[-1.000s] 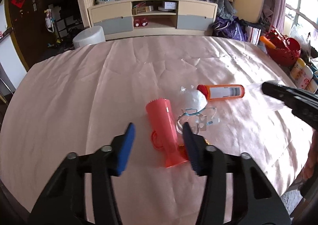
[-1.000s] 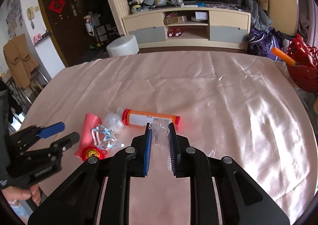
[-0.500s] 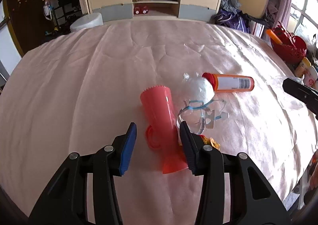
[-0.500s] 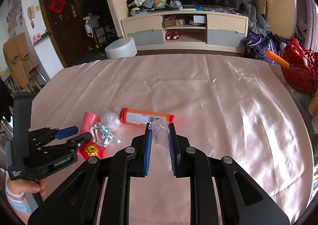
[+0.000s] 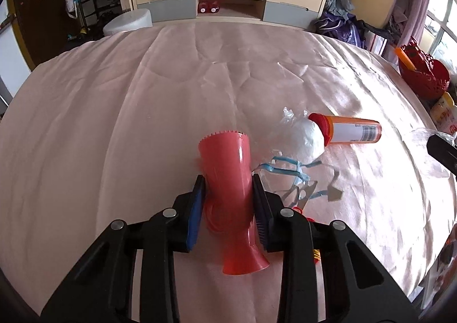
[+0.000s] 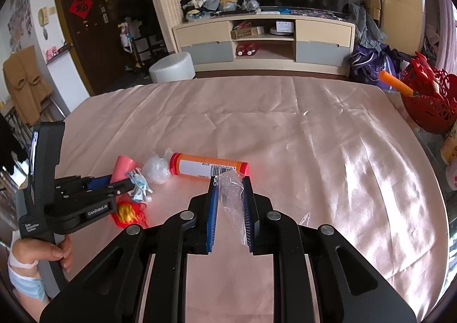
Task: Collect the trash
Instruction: 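Grasp the clear plastic wrapper with the right gripper while the left grasps the pink cup, then carry the pink cup and plastic wrapper into the black bin and open both grippers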
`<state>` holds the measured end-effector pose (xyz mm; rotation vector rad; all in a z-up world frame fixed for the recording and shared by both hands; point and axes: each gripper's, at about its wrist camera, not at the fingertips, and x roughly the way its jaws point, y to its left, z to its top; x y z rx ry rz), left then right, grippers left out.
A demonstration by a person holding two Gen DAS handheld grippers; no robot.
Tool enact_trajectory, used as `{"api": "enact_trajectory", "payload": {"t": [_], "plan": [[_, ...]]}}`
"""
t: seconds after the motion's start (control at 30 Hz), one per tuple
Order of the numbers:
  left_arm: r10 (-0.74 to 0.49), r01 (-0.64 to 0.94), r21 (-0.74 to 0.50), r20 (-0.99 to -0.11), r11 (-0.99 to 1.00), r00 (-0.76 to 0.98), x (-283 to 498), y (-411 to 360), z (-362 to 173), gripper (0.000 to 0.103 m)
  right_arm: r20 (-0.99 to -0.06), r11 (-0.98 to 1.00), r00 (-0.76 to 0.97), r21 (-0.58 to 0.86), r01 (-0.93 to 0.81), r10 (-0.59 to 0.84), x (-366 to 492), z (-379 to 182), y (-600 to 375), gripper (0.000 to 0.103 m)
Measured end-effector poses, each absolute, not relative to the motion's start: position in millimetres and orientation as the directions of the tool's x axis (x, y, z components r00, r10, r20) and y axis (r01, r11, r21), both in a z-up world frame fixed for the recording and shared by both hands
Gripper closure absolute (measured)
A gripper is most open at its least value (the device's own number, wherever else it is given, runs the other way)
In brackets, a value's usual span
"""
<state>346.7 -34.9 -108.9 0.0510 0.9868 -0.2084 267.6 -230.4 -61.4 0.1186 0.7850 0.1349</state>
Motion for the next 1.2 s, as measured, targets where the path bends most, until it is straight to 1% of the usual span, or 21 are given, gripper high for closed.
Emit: {"api": "enact_trajectory", "payload": {"t": [0.27,0.53,0.7,0.87,0.97,1.1,1.2], "plan": [[-0.153,0.207,-0.033,-0.788,0.978,0.596,315.0,-30.6,-68.9,0.074,-0.670,0.984,0.722,0.150,-0.092,0.170,244.0,-40.0,-226.4,0.085],[-0.169,0.237,-0.003,-0.709,0.971,0.685,244.3,-29.5,-10.3,0.074,-0.611,0.984,0.772,0.144,-0.109,0.175,191.0,0.6,-223.4,0.085],[-0.195,0.258,-0.007,-0.675,0.966,0.711,196.2,-25.8,9.4,0.074,-0.590,0.987,0.792,0.133,-0.094,0.155,153.2,13.9,-225.7,0.085],[-0.227,0.286,-0.015,-0.649,0.958,0.726,145.2,-22.1,11.7,0.074,-0.583,0.985,0.795,0.136,-0.107,0.167,113.0,11.5,-225.2,0.085],[-0.246,0.305,-0.019,-0.640,0.952,0.728,116.5,-19.8,4.9,0.074,-0.584,0.980,0.789,0.153,-0.127,0.194,88.1,-0.3,-222.6,0.085],[-0.267,0.339,-0.014,-0.648,0.941,0.714,83.9,-21.6,-17.6,0.074,-0.602,0.969,0.761,0.182,-0.165,0.243,66.2,-25.3,-215.3,0.085],[-0.281,0.359,-0.023,-0.670,0.933,0.687,68.4,-24.1,-41.4,0.074,-0.629,0.959,0.724,0.208,-0.193,0.283,53.2,-54.0,-207.1,0.085]]}}
